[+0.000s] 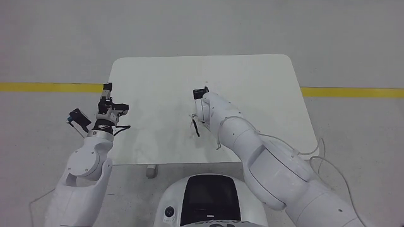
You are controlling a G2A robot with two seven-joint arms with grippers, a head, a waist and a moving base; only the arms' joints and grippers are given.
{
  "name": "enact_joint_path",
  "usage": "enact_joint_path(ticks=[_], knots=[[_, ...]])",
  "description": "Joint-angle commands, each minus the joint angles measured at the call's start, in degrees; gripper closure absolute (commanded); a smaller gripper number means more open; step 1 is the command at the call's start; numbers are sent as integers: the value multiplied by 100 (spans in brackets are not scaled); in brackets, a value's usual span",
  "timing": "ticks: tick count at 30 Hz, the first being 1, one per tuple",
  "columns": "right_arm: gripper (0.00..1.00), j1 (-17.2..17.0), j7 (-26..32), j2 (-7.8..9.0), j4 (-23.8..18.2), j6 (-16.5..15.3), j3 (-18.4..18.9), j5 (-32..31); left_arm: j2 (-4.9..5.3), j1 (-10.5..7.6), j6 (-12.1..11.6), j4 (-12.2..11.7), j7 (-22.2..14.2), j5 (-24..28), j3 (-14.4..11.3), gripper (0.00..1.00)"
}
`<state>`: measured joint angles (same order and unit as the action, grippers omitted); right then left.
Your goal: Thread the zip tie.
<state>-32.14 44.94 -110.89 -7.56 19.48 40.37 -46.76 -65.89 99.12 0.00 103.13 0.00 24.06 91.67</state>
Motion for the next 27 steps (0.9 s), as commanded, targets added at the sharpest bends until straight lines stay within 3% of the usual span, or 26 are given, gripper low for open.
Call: enact_joint_path(ticks=[1, 27], knots=[[100, 2, -3, 3, 7, 0, 13, -7, 0, 0, 0, 0, 0, 0, 0, 0], [100, 207, 128, 52, -244, 0, 174, -104, 0, 0, 0, 0, 0, 0, 0, 0]])
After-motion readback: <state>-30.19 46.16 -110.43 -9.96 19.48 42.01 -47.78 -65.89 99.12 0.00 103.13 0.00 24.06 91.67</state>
